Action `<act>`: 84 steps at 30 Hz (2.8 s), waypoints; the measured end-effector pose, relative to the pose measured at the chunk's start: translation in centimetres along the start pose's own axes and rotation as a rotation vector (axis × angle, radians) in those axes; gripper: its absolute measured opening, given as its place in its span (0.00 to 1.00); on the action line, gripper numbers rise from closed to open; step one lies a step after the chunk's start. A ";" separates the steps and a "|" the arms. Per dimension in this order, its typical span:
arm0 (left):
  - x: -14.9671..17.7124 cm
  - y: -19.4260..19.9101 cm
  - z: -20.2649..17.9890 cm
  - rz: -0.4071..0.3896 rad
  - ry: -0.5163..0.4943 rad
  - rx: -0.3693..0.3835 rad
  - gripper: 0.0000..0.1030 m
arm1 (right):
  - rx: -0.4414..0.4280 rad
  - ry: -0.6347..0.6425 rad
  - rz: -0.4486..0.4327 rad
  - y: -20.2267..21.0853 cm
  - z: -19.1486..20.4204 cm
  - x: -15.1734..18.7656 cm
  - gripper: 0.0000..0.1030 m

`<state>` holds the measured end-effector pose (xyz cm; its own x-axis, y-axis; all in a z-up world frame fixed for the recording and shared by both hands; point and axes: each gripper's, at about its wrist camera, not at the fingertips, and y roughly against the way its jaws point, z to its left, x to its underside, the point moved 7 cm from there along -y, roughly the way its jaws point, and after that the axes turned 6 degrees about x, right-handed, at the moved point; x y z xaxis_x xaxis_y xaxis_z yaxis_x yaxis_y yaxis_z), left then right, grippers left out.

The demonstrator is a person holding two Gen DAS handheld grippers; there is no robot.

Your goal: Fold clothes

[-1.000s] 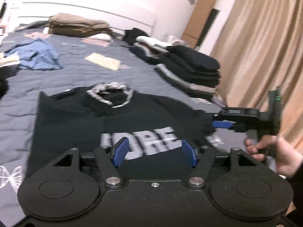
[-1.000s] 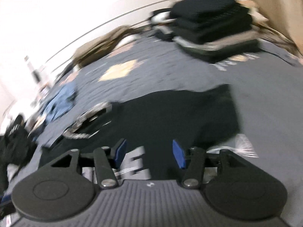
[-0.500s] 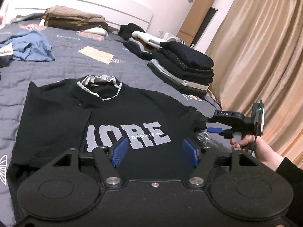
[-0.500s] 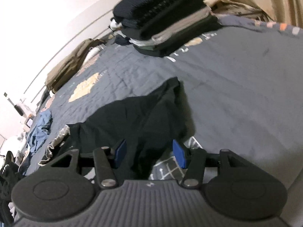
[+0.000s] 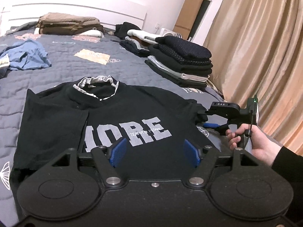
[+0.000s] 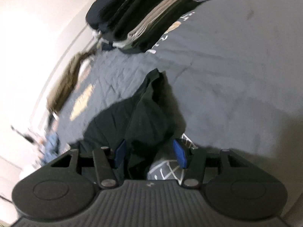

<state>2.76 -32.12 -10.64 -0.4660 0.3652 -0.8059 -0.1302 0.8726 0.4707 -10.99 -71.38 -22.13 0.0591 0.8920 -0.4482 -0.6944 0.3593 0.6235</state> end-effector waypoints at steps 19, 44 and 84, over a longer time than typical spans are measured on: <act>-0.1 0.1 0.5 -0.003 -0.022 -0.030 0.67 | -0.073 -0.159 -0.109 -1.0 -0.5 -1.9 0.04; -1.0 1.0 2.5 -0.021 0.013 -0.060 0.68 | -0.118 1.166 0.192 2.8 13.2 13.8 0.15; 0.3 -19.2 1.7 0.172 0.398 0.148 0.35 | 0.046 1.019 0.120 2.2 6.3 9.1 0.48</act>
<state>6.60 -48.24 -20.49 -0.7738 0.3810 -0.5060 0.0918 0.8579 0.5056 -7.41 -60.78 -20.80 -0.6606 0.2739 -0.6989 -0.6263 0.3122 0.7143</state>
